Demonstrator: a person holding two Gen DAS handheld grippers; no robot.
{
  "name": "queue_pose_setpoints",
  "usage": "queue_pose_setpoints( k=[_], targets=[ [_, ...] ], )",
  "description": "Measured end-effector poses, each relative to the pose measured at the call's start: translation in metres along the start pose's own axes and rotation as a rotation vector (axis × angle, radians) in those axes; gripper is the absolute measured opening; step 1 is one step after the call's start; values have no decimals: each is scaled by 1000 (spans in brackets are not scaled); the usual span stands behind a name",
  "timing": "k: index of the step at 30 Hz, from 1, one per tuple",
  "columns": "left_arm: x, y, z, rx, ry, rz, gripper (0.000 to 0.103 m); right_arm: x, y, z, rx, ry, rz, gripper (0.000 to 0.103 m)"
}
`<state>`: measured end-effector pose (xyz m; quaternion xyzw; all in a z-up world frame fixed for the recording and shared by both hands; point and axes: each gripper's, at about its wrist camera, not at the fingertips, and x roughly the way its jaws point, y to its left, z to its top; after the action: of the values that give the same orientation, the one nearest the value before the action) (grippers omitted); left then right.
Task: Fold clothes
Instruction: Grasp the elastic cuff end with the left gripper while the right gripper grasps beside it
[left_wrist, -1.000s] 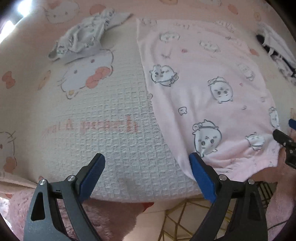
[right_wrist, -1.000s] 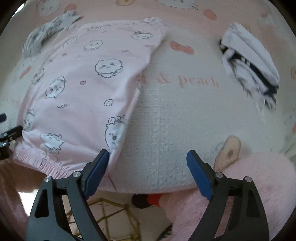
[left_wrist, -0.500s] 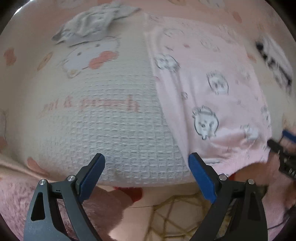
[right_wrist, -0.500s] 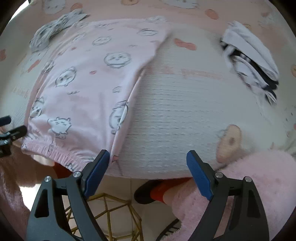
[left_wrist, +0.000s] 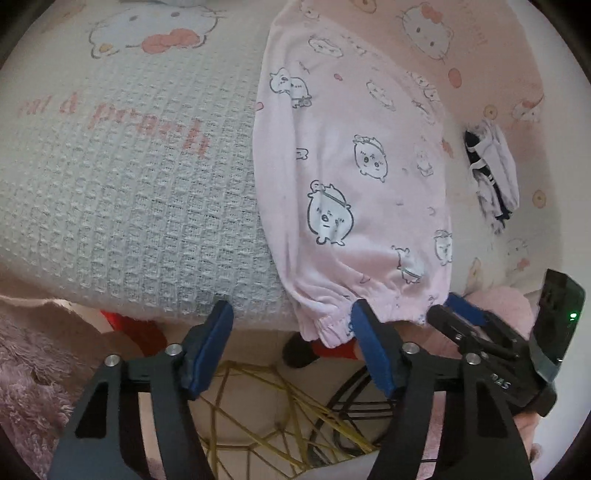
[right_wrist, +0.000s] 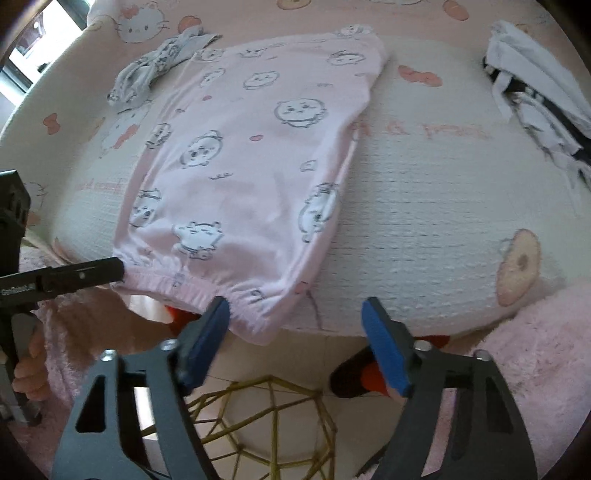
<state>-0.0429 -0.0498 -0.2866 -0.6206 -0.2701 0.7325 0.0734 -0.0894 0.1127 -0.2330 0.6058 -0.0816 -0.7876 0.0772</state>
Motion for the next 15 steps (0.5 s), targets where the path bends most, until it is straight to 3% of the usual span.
queue_pose_setpoints(
  k=[2,9,11,15],
  targets=[
    [1,4,4,-22,21,-60,45,2,5,-3,1,14,30,50],
    [17,1,15,-36,47,-99,44,0,25,-13,-23,40,63,50],
    [17,3,15,-49,37,-102,37,3,30,-8,-25,38,85,50],
    [16,10,14,-104,31,-146,37,6,26,-2,19,22,77,50]
  ],
)
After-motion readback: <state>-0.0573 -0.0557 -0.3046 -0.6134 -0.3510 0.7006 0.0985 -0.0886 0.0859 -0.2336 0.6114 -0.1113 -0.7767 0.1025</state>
